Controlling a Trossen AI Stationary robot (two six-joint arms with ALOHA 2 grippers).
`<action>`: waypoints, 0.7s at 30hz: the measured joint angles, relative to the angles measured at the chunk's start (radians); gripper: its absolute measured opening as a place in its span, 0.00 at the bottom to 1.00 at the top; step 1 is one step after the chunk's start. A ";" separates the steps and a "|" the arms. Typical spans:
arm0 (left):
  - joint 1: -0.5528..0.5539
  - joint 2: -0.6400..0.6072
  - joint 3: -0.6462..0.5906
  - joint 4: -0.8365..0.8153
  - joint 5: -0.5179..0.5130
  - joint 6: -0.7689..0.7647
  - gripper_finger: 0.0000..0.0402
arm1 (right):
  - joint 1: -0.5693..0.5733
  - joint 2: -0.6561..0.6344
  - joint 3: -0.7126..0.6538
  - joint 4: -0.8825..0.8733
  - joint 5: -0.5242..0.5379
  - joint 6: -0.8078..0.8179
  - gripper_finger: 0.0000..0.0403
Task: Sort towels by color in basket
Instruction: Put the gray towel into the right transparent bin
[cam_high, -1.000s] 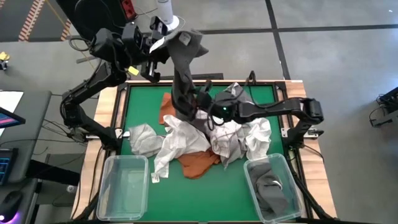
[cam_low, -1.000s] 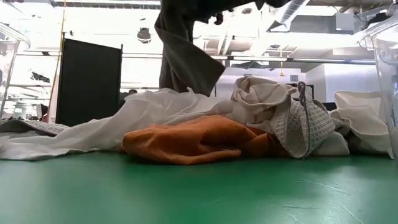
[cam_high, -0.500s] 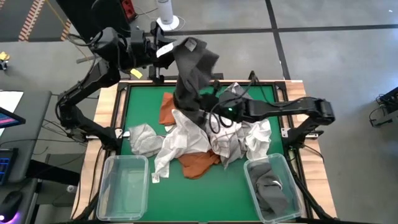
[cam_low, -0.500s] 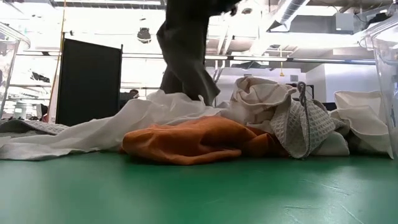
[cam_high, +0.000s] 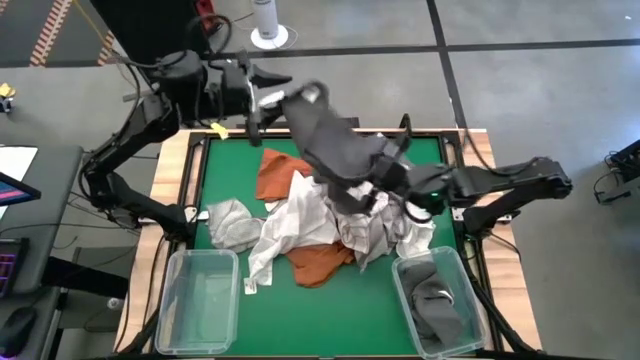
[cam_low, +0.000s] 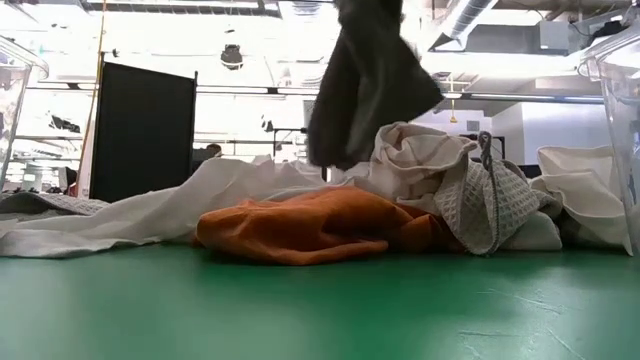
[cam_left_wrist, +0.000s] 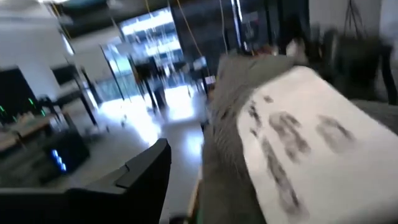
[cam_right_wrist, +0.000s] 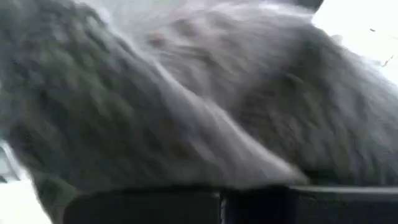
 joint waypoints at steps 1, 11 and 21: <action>0.000 0.000 0.000 -0.033 0.000 0.011 0.65 | 0.009 -0.019 0.000 0.002 0.001 0.000 0.05; 0.000 -0.009 -0.079 -0.202 -0.001 0.067 0.65 | 0.204 -0.183 0.000 -0.003 0.005 0.001 0.05; 0.001 -0.062 -0.132 -0.199 0.051 0.059 0.65 | 0.460 -0.238 0.000 -0.065 0.009 0.001 0.07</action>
